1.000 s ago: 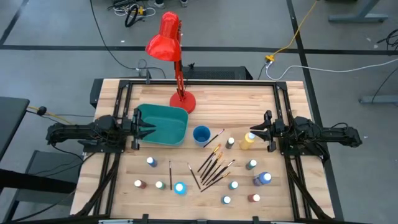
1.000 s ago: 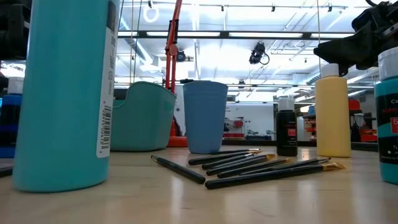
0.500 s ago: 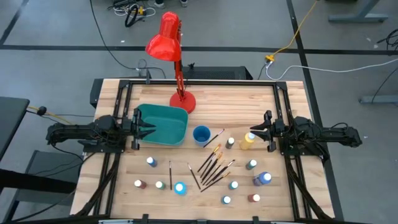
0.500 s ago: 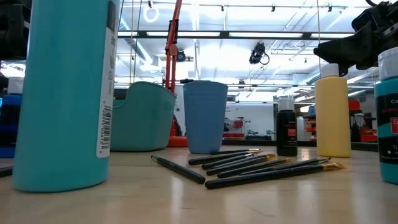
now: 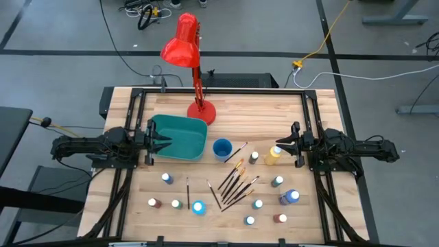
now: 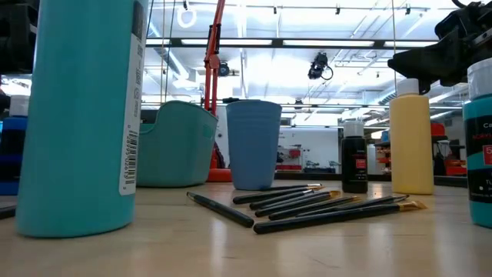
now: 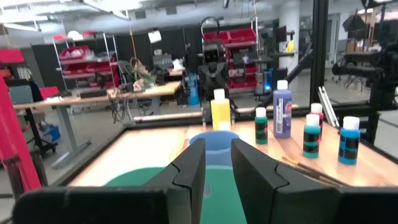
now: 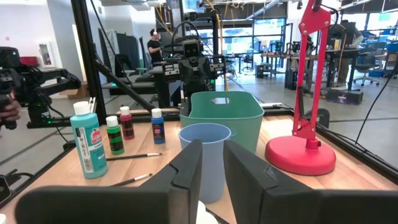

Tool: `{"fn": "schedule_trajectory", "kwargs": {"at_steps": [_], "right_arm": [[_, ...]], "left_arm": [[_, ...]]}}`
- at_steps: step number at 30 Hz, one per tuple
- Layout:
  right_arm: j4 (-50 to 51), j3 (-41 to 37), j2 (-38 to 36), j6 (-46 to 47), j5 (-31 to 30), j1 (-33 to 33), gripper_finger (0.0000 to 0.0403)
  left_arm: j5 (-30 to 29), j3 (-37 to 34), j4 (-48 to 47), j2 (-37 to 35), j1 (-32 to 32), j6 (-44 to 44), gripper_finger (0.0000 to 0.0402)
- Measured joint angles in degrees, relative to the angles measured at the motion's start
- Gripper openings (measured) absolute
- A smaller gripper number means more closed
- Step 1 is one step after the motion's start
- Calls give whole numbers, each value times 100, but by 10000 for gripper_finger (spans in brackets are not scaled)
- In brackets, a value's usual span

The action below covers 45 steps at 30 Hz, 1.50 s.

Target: Pick & Place Paint Supplies

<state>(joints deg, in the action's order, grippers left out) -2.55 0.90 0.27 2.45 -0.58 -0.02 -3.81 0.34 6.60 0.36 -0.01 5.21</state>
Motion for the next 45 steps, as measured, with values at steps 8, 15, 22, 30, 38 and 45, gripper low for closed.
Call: {"fn": "schedule_trajectory", "kwargs": {"at_steps": [8, 15, 22, 30, 38, 45], "right_arm": [[-461, -1, 4, -138, -2, 0, 78], [-1248, 1, 2, 25, -4, 1, 78], [-1725, 1, 4, -331, -455, -1, 78], [-2095, 1, 4, -957, -234, 1, 78], [-1926, 1, 176, -72, -298, -1, 79], [-2270, 1, 781, 323, -68, 1, 123]], "left_arm": [[1, 1, 256, -1, -1, -527, 88], [221, 0, 851, -2, 0, -877, 88], [290, 42, 785, 5, 0, -1662, 103], [394, 734, 793, 528, 0, -1507, 174], [496, 1905, 365, 1588, 0, -892, 187], [299, 3549, -2029, 2507, -1, -606, 187]]}}
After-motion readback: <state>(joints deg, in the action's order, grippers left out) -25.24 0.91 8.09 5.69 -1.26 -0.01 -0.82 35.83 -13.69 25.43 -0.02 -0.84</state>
